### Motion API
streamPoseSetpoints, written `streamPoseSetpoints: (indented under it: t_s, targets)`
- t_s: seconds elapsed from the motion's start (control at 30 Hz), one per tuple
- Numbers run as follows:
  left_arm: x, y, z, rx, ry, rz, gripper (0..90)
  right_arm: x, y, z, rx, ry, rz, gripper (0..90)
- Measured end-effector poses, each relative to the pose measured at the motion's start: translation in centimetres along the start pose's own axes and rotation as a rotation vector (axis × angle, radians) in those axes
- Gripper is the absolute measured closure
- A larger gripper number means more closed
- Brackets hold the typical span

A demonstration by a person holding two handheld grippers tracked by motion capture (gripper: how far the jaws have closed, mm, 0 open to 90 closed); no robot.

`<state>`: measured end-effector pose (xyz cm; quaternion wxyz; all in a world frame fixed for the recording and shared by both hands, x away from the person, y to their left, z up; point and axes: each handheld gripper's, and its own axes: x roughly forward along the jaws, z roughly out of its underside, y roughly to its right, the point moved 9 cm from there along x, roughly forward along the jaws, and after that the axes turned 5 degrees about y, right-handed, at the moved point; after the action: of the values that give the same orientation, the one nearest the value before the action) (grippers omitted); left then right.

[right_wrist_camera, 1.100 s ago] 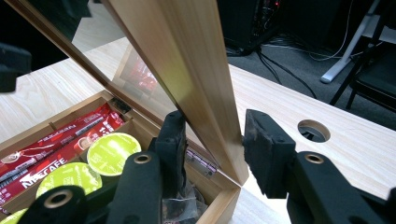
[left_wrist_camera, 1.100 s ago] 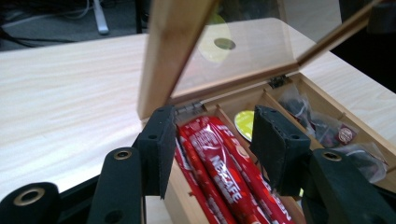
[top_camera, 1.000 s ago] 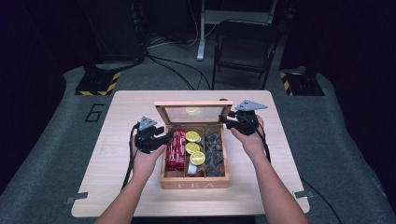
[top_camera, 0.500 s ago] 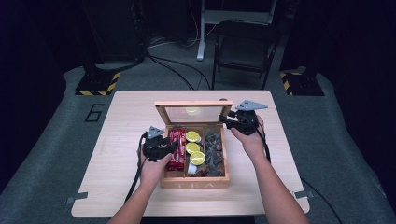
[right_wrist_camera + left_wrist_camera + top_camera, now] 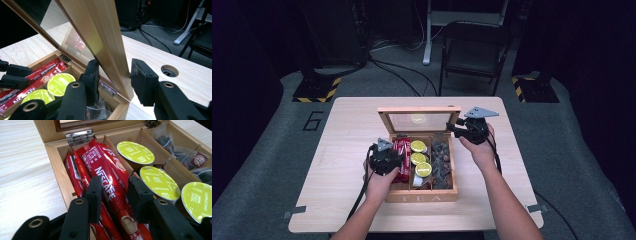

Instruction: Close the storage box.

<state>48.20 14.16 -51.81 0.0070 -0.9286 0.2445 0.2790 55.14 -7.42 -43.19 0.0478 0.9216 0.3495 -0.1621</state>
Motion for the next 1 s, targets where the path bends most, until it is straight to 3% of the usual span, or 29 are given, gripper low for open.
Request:
streamPoseSetpoints:
  t_s: [0.17,0.33,0.8,1.0]
  targets:
    - [-0.1,0.0,-0.1,0.008,0.005,-0.027,72.2,0.0,0.0,0.0,-0.004,0.0,-0.001,58.7]
    - [-0.4,-0.2,-0.2,-0.016,0.024,-0.04,80.1,-0.1,-0.1,0.1,-0.007,-0.001,-0.002,58.6]
    - [-1.1,-0.9,-1.1,-0.065,0.075,-0.05,85.0,-0.1,-0.1,0.1,-0.002,0.001,-0.001,58.5]
    - [-1.8,-0.8,-1.4,-0.054,0.095,-0.064,85.5,-0.1,-0.1,0.2,-0.006,0.003,-0.008,58.4]
